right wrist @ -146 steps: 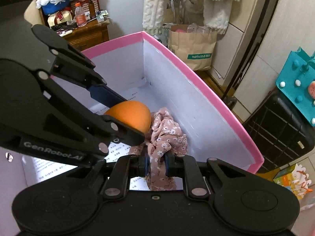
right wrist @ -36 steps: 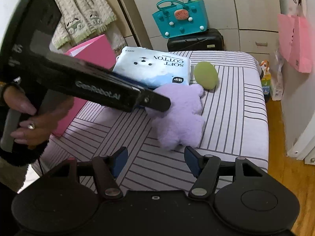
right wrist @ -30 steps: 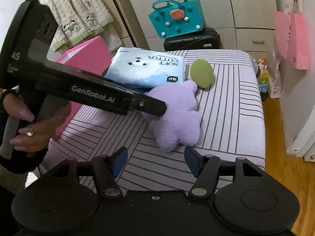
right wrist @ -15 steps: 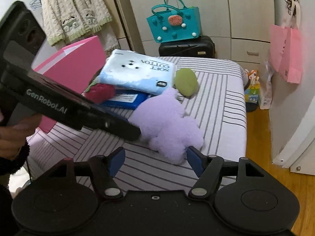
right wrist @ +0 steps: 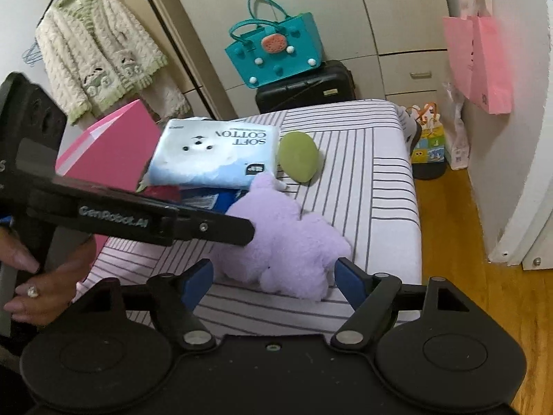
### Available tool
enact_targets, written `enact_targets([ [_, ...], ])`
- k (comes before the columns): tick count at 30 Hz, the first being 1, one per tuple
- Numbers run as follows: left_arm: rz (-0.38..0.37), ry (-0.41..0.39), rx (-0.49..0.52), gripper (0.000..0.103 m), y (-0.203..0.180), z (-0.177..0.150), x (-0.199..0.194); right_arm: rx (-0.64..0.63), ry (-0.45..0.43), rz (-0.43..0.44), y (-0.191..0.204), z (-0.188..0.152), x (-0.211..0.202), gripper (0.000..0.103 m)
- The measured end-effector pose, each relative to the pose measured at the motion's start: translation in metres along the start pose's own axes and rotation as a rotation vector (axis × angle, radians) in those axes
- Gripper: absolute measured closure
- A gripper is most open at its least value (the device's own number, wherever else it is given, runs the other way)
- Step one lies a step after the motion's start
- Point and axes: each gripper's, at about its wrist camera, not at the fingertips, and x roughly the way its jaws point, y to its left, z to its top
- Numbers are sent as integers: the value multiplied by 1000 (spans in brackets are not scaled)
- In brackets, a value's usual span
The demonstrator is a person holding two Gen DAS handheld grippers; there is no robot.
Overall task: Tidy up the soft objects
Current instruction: 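Move the left gripper to the lilac plush toy and grasp it, then carry the lilac plush into the pink box with the left gripper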
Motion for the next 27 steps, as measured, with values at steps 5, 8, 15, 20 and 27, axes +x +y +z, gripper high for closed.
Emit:
enact_targets([
  [5, -16, -21, -23, 70, 0, -6, 1, 66, 16, -22, -11, 1, 7, 56],
  [8, -28, -27, -31, 71, -2, -8, 0, 60, 24, -41, -11, 0, 7, 64],
  [15, -3, -48, 23, 71, -15, -19, -18, 19, 40, -71, 5, 0, -2, 63],
  [20, -7, -72, 55, 71, -19, -26, -49, -52, 28, -60, 28, 1, -19, 62],
  [27, 7, -110, 102, 71, -16, -33, -103, -165, 38, 2, 66, 13, -37, 60],
])
